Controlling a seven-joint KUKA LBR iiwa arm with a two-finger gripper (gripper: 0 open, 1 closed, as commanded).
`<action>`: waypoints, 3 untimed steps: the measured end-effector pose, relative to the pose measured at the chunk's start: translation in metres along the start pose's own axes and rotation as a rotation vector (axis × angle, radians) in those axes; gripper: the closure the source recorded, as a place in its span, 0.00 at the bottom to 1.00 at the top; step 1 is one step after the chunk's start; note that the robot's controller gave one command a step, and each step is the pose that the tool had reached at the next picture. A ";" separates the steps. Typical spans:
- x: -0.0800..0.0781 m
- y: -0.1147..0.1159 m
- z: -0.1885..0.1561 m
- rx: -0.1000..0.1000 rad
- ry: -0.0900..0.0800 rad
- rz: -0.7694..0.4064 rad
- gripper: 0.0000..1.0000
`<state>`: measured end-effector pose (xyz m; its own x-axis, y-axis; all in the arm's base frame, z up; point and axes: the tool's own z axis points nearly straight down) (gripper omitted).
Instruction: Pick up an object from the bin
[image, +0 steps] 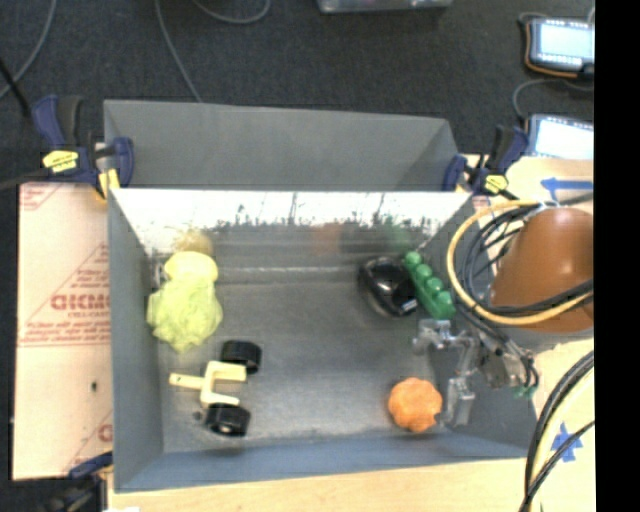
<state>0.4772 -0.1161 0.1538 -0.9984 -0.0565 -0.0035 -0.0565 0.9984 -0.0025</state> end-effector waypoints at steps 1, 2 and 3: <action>0.000 -0.027 0.045 0.002 -0.008 0.011 0.00; 0.000 -0.012 0.078 0.005 -0.013 -0.095 0.00; -0.005 0.020 0.083 0.002 -0.008 0.214 1.00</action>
Offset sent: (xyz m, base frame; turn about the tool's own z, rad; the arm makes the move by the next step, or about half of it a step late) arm -0.0029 -0.0063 -0.0838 -0.1020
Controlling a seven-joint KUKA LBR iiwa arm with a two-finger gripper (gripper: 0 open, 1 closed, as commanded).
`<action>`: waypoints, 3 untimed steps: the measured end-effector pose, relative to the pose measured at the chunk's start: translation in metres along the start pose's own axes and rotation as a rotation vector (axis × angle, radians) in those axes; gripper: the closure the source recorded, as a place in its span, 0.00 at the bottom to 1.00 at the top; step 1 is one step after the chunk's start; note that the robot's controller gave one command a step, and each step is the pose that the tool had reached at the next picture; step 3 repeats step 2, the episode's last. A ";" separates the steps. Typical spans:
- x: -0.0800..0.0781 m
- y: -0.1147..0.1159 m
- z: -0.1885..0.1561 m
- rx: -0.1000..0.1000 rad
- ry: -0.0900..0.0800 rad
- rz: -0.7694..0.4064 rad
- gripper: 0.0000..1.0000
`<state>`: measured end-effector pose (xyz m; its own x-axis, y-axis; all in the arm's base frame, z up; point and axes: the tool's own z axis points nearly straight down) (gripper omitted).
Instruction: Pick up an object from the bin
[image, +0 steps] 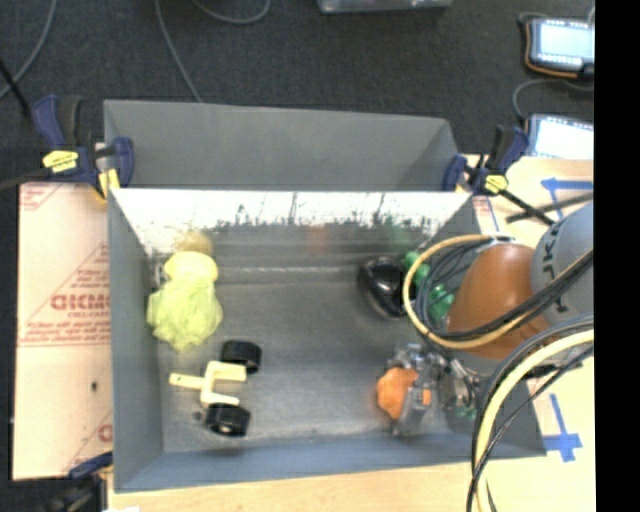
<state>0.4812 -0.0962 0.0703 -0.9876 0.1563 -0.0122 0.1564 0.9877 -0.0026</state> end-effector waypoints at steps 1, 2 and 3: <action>0.000 0.000 0.000 0.000 0.000 -0.001 1.00; -0.012 -0.006 -0.181 0.001 -0.011 0.003 1.00; -0.012 -0.006 -0.181 0.001 -0.011 0.003 1.00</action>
Offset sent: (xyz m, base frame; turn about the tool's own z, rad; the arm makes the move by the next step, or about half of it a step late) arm 0.0062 -0.0055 0.1773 0.0083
